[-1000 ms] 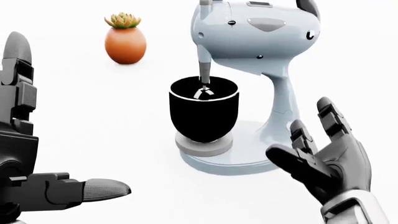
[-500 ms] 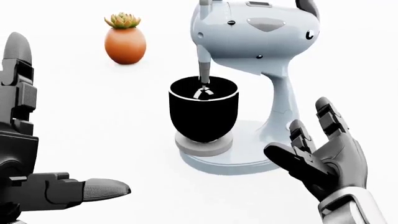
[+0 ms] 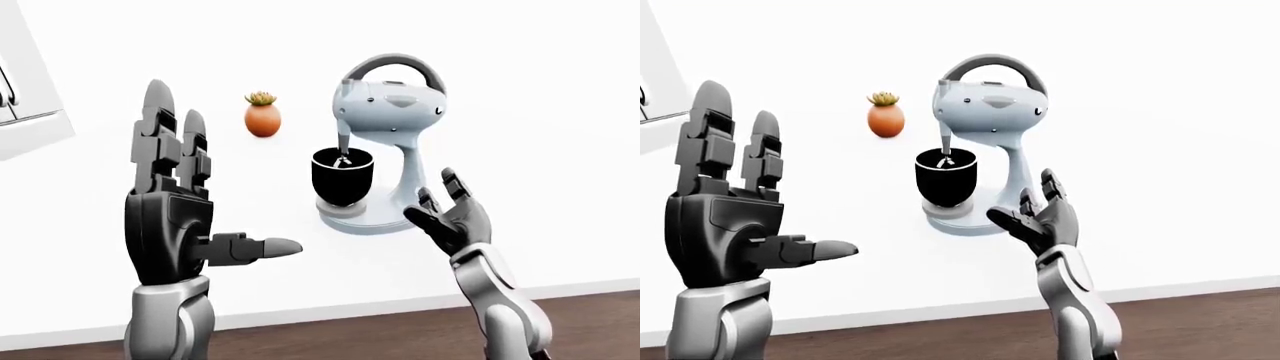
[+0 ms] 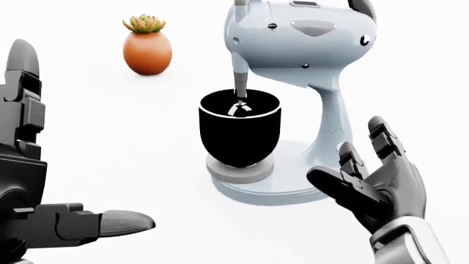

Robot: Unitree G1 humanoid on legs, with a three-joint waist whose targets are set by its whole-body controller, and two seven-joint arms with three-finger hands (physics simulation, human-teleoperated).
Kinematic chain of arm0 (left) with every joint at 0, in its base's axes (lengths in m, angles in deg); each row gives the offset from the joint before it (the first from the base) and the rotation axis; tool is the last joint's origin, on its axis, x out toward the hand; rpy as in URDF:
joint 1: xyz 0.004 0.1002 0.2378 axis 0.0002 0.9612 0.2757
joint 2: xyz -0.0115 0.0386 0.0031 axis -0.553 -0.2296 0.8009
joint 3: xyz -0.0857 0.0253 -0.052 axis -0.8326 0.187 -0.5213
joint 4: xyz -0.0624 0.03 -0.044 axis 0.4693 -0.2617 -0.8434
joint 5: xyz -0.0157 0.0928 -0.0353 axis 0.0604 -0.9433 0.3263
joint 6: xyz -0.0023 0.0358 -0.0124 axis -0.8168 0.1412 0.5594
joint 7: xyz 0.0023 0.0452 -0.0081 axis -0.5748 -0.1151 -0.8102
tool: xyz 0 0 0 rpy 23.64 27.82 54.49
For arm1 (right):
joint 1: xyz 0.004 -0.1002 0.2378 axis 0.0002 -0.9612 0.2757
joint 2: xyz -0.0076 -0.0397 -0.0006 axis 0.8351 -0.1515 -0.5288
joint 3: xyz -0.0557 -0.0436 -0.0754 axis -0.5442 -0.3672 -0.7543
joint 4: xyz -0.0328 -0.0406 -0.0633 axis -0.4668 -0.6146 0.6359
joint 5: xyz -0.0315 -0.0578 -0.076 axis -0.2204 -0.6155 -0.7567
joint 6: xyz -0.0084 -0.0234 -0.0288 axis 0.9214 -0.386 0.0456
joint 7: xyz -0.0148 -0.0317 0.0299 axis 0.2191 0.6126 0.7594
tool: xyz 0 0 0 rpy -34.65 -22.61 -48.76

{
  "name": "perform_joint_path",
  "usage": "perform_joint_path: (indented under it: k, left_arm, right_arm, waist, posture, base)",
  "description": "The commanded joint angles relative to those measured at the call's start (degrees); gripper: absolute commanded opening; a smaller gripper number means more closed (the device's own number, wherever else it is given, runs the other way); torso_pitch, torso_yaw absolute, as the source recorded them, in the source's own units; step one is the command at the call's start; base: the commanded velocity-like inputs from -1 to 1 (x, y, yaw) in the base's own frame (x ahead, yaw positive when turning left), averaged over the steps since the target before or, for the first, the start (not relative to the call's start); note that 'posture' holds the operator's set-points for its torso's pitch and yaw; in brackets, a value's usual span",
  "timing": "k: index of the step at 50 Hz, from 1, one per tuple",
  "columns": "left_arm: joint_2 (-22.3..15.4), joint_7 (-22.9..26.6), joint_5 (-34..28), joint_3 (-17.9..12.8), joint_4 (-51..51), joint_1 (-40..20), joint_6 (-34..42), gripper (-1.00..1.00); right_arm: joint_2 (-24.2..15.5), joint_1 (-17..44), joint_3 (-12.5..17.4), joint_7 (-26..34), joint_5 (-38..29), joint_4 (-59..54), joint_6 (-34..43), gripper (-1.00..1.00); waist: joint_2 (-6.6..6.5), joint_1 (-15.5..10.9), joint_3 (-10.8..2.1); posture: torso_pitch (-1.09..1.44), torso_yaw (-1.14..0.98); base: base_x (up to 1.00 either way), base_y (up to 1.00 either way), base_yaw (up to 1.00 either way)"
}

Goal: Open the stand mixer head.

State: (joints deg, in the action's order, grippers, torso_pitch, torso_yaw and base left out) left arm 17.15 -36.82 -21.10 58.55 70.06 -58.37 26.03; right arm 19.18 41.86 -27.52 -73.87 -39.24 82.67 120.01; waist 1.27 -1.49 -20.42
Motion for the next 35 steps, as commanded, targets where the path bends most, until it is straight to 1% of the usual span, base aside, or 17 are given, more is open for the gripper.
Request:
perform_joint_path:
  k: [1,35]
  left_arm:
    - [-0.1,0.1,0.0,0.0,1.2,-1.2,-1.1,1.0]
    - [0.0,0.0,0.1,0.1,1.5,-1.1,-0.9,1.0]
  right_arm:
    - [-0.3,1.7,0.1,0.6,0.1,1.9,-1.5,1.0]
    - [-0.6,3.8,-0.3,1.6,-1.4,-3.0,-4.0,1.0]
  waist:
    - [0.04,0.0,0.12]
    - [-0.03,0.0,0.11]
  posture:
    - [-0.49,0.0]
    - [-0.49,0.0]
  base:
    - [0.0,0.0,0.0]
    - [0.0,0.0,0.0]
